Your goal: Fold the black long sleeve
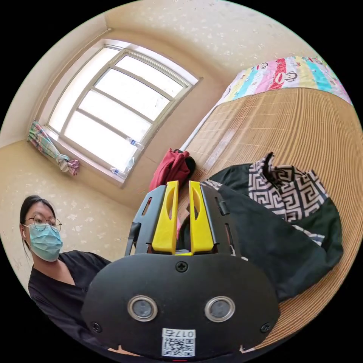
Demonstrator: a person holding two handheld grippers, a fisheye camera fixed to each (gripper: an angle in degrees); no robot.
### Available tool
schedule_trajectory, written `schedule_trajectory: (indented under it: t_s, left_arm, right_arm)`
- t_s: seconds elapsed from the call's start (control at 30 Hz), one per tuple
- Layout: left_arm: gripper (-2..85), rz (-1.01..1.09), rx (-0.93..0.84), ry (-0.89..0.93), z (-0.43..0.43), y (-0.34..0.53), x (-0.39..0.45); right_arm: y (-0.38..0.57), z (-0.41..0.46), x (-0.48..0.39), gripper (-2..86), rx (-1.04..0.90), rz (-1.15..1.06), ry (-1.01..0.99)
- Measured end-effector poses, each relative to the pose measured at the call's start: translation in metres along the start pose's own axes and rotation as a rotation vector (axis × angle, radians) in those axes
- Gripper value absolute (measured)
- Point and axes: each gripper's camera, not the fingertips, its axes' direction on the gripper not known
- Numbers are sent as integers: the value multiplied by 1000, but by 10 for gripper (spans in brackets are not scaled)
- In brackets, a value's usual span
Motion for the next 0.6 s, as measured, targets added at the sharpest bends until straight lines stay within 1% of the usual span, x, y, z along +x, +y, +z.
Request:
schedule_trajectory:
  t_s: [0.1, 0.13, 0.17, 0.2, 0.27, 0.33, 0.43, 0.47, 0.53, 0.6]
  left_arm:
    - [91, -59, 14, -65, -1, -5, -4]
    - [90, -88, 33, -118, -4, -6, -4]
    - [91, -95, 68, -170, -10, -7, -2]
    - [91, -93, 88, -195, -15, -8, -1]
    - [91, -95, 159, -315, -32, -13, 4]
    - [92, -109, 160, -391, -38, -19, 3]
    - [97, -172, 136, -468, -42, -30, -5]
    - [99, -179, 150, -462, -46, -38, -4]
    - [100, -132, 168, -417, -49, -56, 4]
    - [100, -54, 142, -411, -42, -80, 16]
  right_arm:
    - [29, -20, 11, 31, 43, 89, 187]
    - [45, -25, 9, 31, 54, 117, 299]
    - [63, -25, 1, 31, 57, 110, 420]
    - [72, -23, -3, 30, 55, 100, 478]
    - [107, -2, -17, 29, 29, 61, 686]
    - [131, 19, -23, 30, 8, 36, 780]
    - [159, 49, -32, 32, 28, 25, 858]
    - [164, 58, -37, 34, 49, 27, 864]
    - [164, 67, -45, 37, 77, 33, 853]
    - [155, 74, -53, 42, 93, 40, 845]
